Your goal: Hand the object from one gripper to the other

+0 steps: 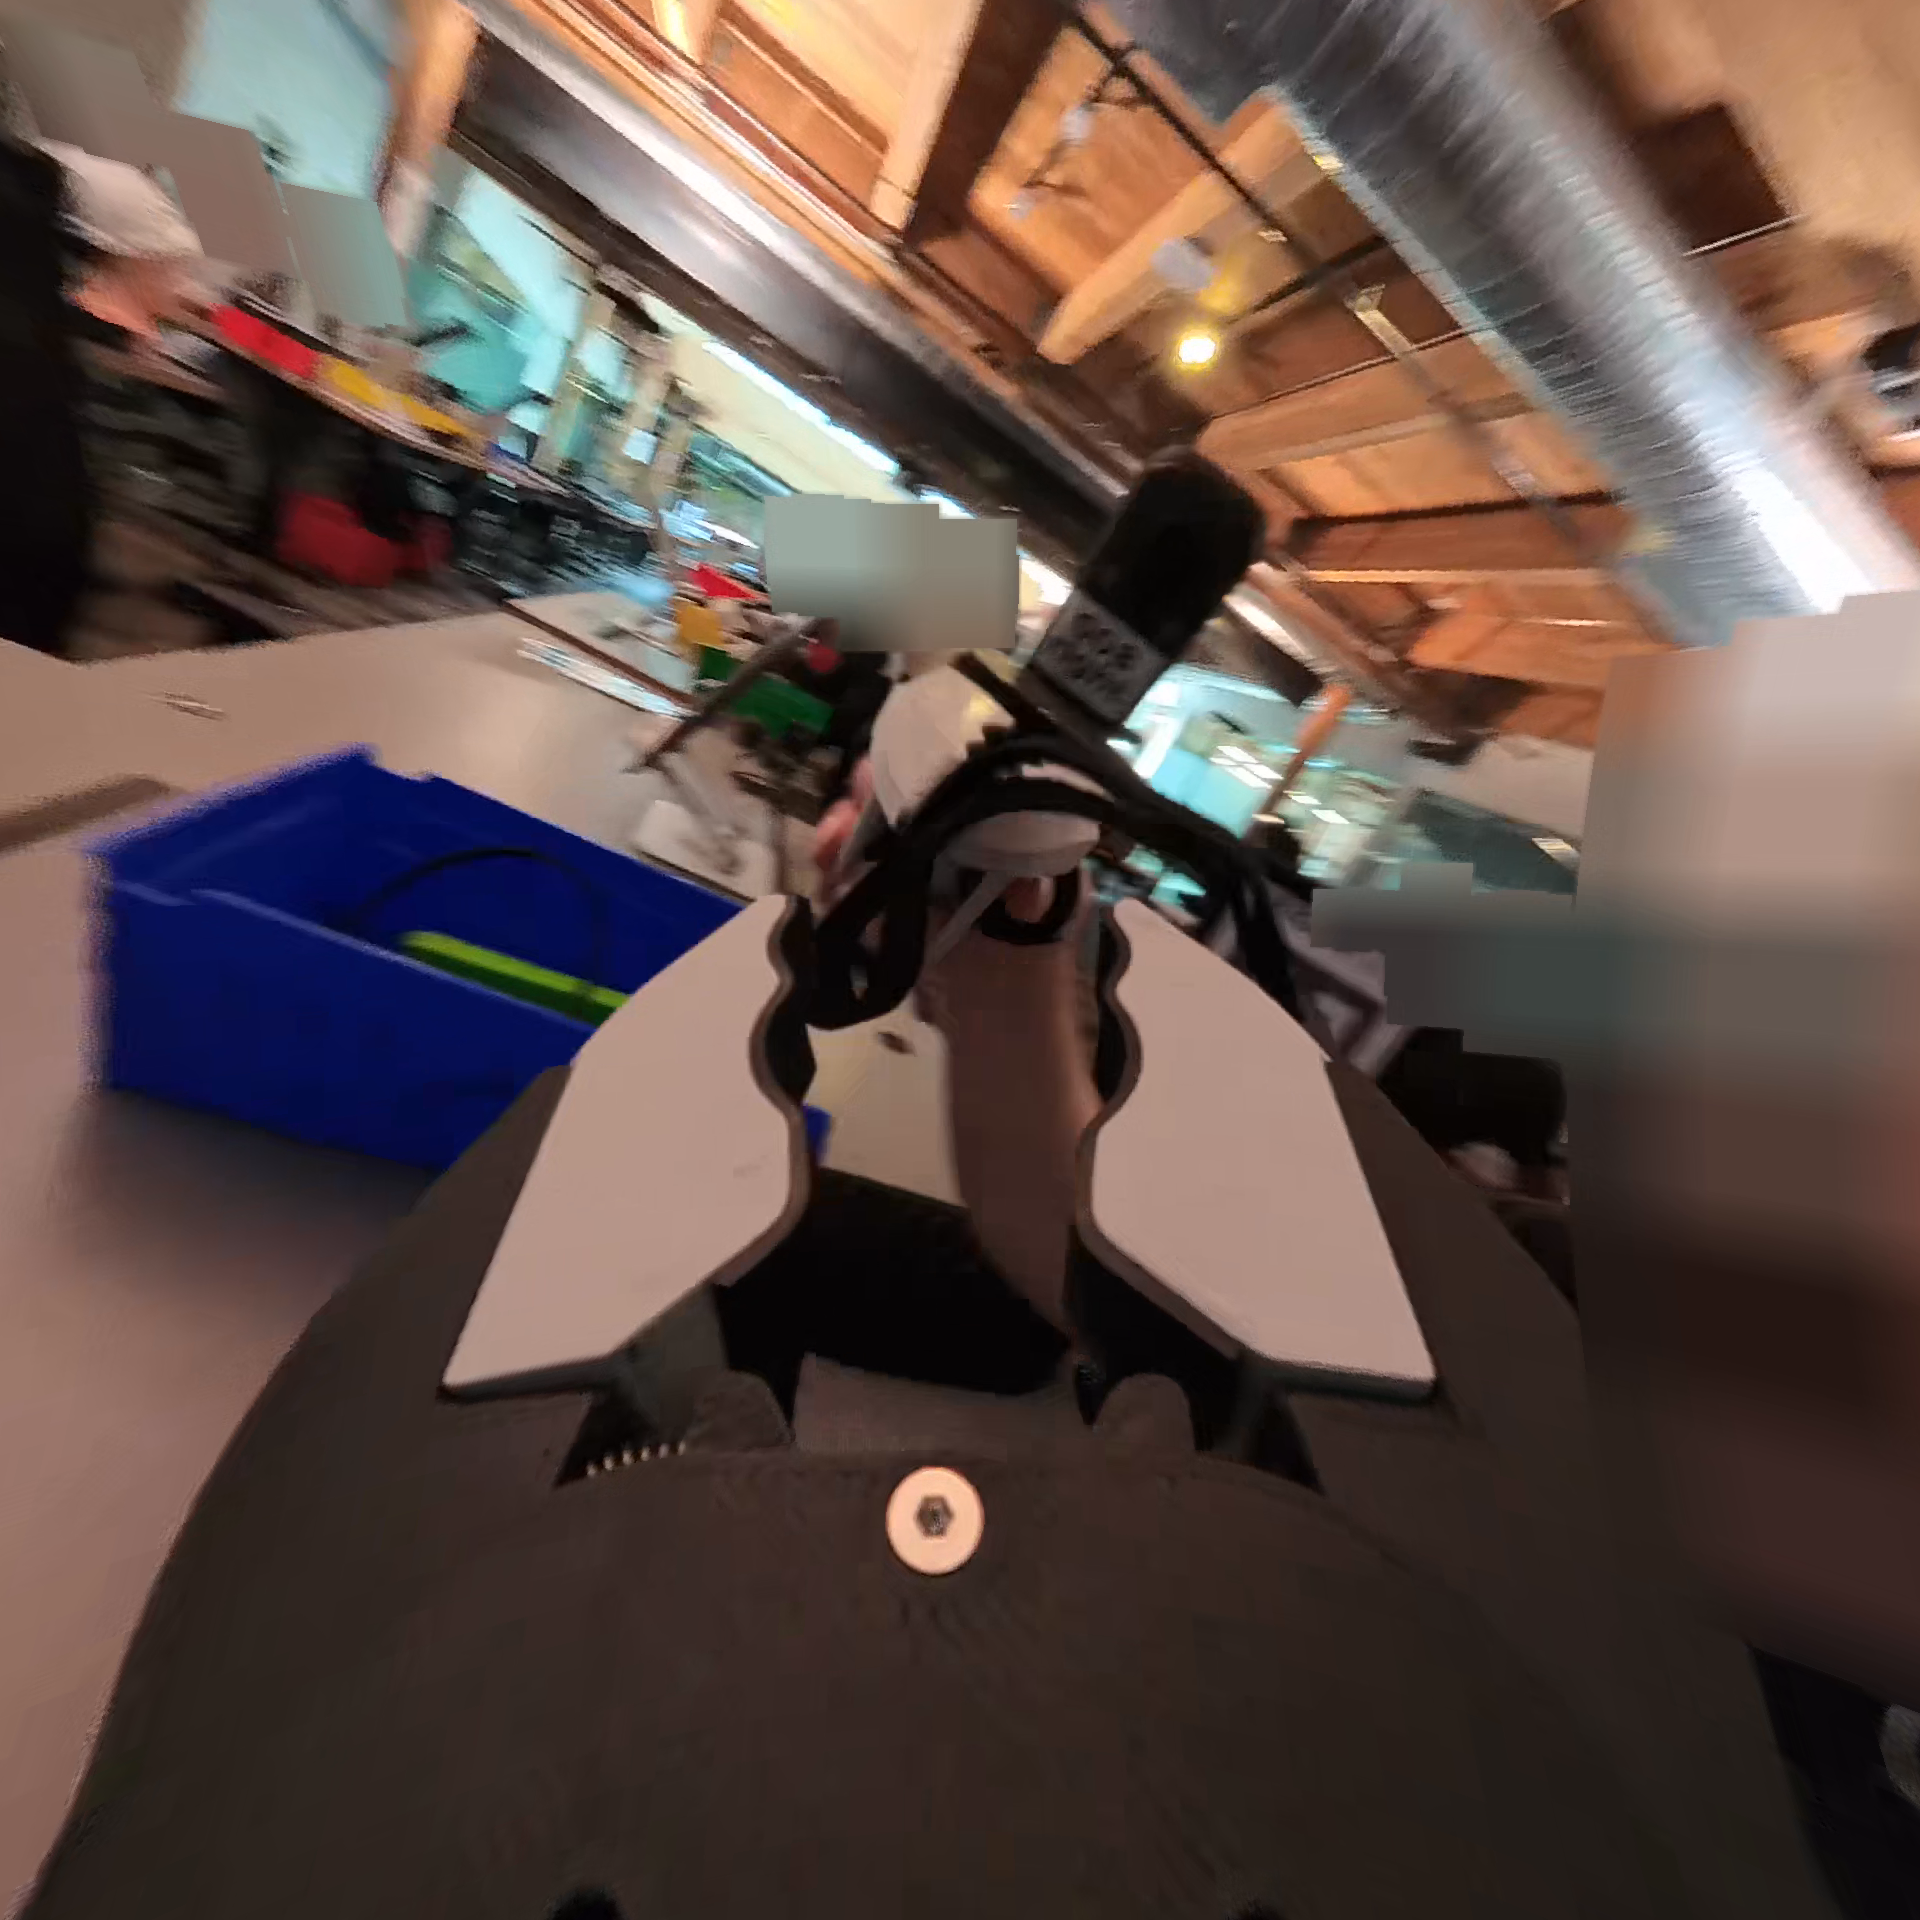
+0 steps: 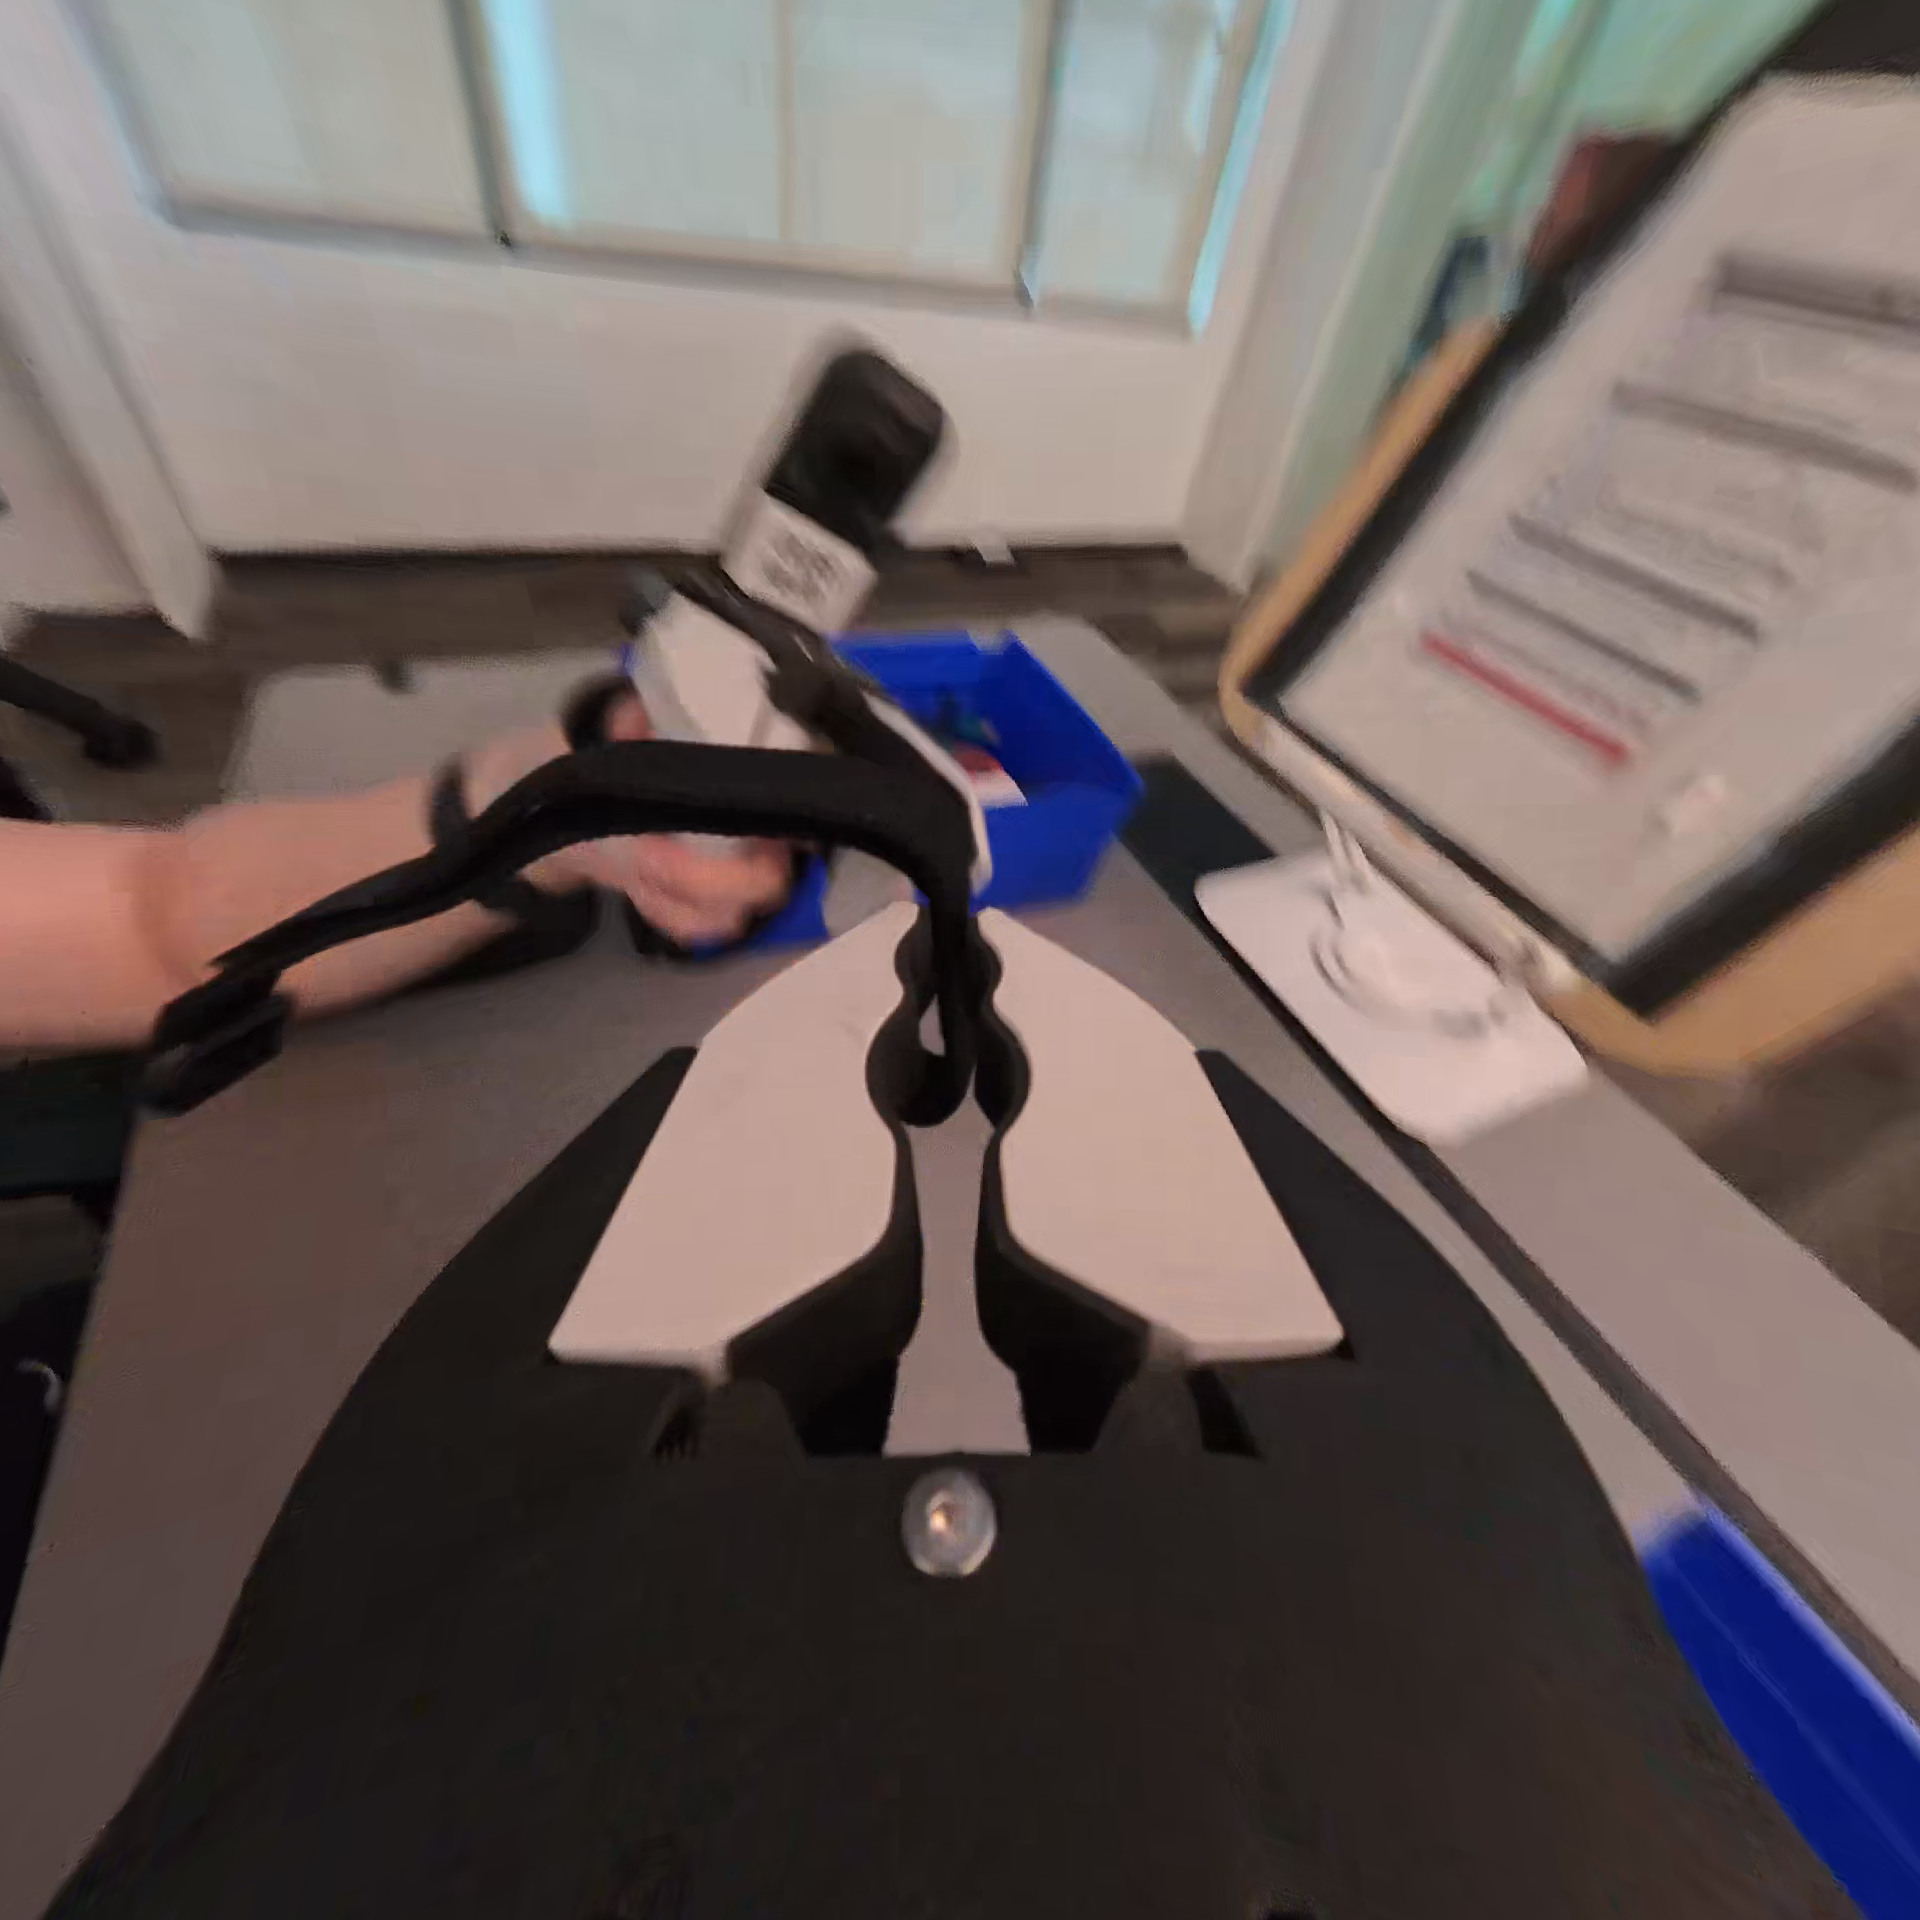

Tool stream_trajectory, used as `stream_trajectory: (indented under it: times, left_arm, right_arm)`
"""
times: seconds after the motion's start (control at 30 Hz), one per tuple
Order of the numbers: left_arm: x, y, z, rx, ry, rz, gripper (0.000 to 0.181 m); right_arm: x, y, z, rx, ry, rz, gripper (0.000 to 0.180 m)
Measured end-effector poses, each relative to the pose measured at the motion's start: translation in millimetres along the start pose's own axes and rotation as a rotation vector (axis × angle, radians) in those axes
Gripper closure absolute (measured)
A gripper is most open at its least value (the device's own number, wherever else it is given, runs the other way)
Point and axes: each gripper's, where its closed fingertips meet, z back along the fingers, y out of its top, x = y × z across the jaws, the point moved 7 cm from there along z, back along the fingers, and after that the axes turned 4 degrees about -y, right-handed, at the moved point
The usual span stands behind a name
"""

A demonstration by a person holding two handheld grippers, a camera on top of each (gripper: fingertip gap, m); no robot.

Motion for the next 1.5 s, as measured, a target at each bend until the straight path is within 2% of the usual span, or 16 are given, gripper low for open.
stream_trajectory:
  times: [0.03, 0.1, 0.2, 0.3, 0.43, 0.6, 0.77, 0.87, 1.0, 1.1, 1.2, 1.37, 1.5]
  left_arm:
    - [-2.5, 4.3, 5.9, 0.003, 0.069, -0.044, 0.125]
    - [-3.7, 10.5, 15.5, -0.025, 0.182, -0.136, 0.126]
    - [3.0, 15.6, 20.4, -0.080, 0.265, -0.230, 0.124]
    - [10.4, 13.2, 13.6, -0.148, 0.356, -0.317, 0.123]
    - [15.4, -8.7, -15.6, -0.301, 0.594, -0.481, 0.131]
    - [2.3, -47.9, -45.6, -0.495, 0.826, -0.637, 0.120]
    - [-19.5, -64.4, -44.5, -0.613, 0.908, -0.678, 0.125]
    - [-24.0, -72.3, -44.4, -0.689, 0.877, -0.700, 0.156]
    - [-26.3, -75.4, -44.2, -0.750, 0.874, -0.769, 0.175]
    - [-22.4, -63.3, -39.4, -0.679, 0.874, -0.776, 0.176]
    - [-12.9, -39.2, -27.3, -0.529, 0.841, -0.731, 0.176]
    - [11.6, 11.8, 8.2, -0.121, 0.707, -0.564, 0.176]
    - [35.8, 44.7, 43.5, 0.250, 0.471, -0.464, 0.176]
  right_arm:
    - [6.3, -5.0, 5.4, -0.087, -0.056, 0.002, 0.175]
    - [17.7, -17.6, 16.9, -0.268, -0.160, -0.011, 0.174]
    - [27.6, -40.8, 29.3, -0.517, -0.221, -0.123, 0.174]
    - [33.6, -56.2, 30.1, -0.634, -0.243, -0.236, 0.174]
    - [36.4, -72.0, 22.6, -0.765, -0.316, -0.277, 0.174]
    - [28.7, -76.4, 8.8, -0.830, -0.349, -0.251, 0.174]
    - [14.3, -72.4, 1.3, -0.843, -0.318, -0.213, 0.174]
    - [10.4, -71.1, 1.7, -0.852, -0.313, -0.205, 0.174]
    - [11.0, -68.9, 3.8, -0.831, -0.287, -0.206, 0.173]
    - [13.2, -58.3, 7.0, -0.752, -0.269, -0.159, 0.164]
    - [17.1, -38.2, 18.0, -0.600, -0.305, -0.078, 0.141]
    - [29.5, 4.0, 42.4, -0.182, -0.411, -0.051, 0.129]
    - [17.2, 23.2, 44.0, 0.095, -0.260, -0.031, 0.129]
